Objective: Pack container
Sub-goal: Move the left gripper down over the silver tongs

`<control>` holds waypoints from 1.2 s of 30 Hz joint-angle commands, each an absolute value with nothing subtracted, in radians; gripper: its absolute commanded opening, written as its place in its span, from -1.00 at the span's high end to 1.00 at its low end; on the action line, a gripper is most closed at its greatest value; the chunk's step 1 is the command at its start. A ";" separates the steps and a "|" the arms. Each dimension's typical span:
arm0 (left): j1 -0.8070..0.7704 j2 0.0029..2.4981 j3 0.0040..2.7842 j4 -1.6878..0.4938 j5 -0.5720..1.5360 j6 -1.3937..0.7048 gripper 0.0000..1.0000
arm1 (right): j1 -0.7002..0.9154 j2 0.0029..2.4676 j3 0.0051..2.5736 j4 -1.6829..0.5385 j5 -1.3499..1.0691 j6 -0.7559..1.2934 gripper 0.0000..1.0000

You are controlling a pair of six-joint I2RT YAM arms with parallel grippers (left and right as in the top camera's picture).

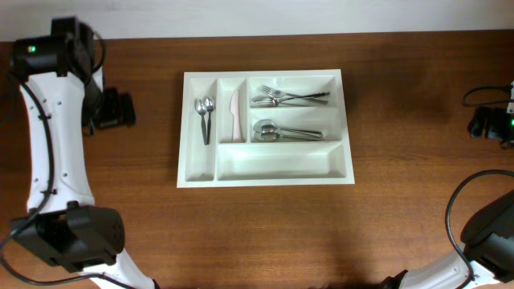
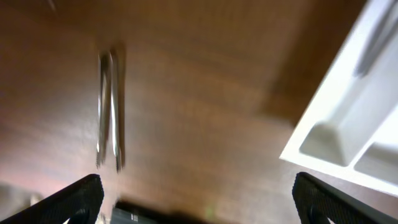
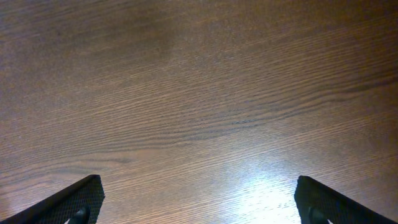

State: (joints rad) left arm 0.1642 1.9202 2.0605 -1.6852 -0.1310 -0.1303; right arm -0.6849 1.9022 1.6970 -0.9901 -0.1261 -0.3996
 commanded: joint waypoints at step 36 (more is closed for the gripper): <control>0.432 1.871 1.636 -1.488 -0.009 0.290 -0.98 | -0.687 1.911 1.692 -0.989 -0.139 -0.400 -0.98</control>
